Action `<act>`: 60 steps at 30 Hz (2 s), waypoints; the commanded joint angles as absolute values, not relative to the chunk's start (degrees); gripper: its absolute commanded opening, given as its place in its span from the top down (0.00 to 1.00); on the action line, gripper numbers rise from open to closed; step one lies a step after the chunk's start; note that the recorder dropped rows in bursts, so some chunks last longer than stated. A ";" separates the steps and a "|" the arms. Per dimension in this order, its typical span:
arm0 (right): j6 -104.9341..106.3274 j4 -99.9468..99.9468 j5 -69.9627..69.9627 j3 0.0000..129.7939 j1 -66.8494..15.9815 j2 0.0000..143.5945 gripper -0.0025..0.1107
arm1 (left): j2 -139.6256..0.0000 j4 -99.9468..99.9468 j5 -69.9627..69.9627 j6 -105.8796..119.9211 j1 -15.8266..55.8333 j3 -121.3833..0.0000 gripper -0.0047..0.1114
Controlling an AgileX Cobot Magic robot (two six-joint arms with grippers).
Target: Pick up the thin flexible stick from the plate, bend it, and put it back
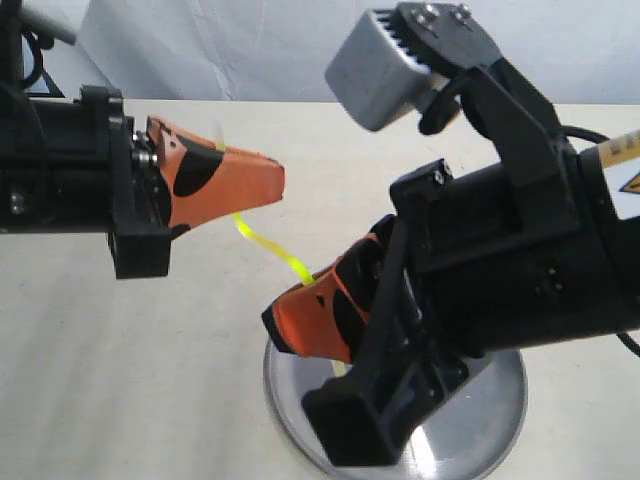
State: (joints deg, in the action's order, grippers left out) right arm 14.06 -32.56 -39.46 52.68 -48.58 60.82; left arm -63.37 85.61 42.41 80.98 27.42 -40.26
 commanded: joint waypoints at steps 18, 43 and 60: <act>-8.83 -4.38 -48.36 53.44 -48.69 57.60 0.99 | -63.69 99.35 53.93 90.44 27.54 -37.50 0.83; -13.94 3.59 -51.73 49.34 -48.69 63.40 0.99 | -54.47 90.14 49.45 83.99 27.54 -43.07 0.57; -24.15 18.98 -36.09 42.38 -43.35 93.00 0.98 | -25.75 46.66 32.14 48.21 27.54 -43.07 0.88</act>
